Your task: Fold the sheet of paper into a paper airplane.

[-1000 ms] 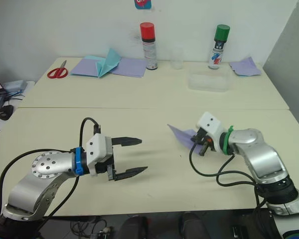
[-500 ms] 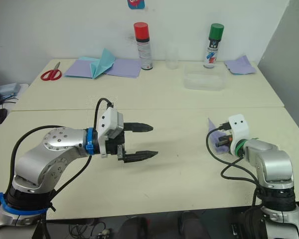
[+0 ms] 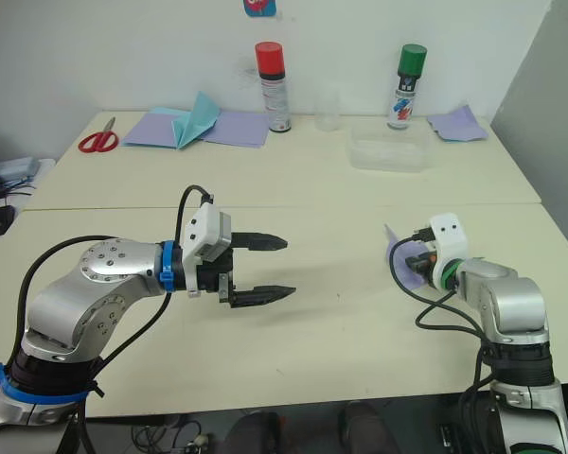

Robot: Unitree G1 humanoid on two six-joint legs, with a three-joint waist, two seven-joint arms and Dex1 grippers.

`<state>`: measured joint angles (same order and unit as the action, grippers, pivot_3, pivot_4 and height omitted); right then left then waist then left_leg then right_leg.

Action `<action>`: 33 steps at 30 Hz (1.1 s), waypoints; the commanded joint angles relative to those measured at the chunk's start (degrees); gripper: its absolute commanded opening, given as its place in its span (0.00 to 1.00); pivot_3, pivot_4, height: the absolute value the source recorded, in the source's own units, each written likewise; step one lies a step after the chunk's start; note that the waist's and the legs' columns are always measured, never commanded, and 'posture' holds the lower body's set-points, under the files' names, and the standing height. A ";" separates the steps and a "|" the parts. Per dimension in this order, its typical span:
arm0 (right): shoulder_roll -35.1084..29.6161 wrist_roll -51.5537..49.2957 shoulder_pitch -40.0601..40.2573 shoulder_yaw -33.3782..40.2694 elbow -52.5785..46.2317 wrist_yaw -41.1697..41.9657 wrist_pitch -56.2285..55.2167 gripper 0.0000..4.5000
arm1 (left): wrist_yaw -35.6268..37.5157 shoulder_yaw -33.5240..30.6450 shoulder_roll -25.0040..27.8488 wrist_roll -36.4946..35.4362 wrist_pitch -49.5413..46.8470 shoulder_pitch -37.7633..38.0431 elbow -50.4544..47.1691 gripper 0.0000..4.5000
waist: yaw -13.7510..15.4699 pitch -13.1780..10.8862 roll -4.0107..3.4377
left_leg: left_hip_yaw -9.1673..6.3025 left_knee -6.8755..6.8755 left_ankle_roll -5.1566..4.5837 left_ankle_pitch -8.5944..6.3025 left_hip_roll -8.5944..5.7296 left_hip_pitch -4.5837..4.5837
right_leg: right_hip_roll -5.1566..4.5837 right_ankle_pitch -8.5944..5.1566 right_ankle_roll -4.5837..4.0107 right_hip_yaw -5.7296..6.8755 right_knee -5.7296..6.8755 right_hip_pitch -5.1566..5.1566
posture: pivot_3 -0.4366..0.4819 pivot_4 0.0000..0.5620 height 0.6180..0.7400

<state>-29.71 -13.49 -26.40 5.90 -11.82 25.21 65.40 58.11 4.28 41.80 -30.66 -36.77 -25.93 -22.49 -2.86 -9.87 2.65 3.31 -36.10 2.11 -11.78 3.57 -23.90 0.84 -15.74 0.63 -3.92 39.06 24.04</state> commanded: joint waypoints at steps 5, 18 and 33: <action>-5.72 -2.15 -0.63 -0.48 -8.41 4.58 -5.14 0.99 | 2.03 -2.88 3.16 2.12 5.01 1.96 1.98 1.00 | -0.01 -0.01 -0.01 | 0.00 0.01 0.00 0.00 0.01 0.00 | 0.00 0.00 0.00 0.01 0.00 0.01 | 0.48 0.27 1.00; -32.64 -11.97 18.81 14.53 4.07 51.27 -44.95 0.99 | 8.58 -16.59 15.72 9.09 21.89 11.72 22.78 1.00 | 0.72 -0.06 -0.08 | 0.09 0.00 -0.03 -0.02 0.02 0.07 | -0.12 -0.05 -0.08 0.13 -0.06 -0.05 | 0.48 0.27 1.00; -34.09 -11.02 14.17 14.62 14.28 48.98 -46.58 0.99 | 5.60 -23.79 17.86 8.52 19.06 17.38 19.12 1.00 | 0.81 -0.02 -0.25 | 0.16 -0.02 -0.08 0.04 0.08 0.10 | -0.16 0.07 -0.08 0.06 -0.02 0.00 | 0.48 0.27 1.00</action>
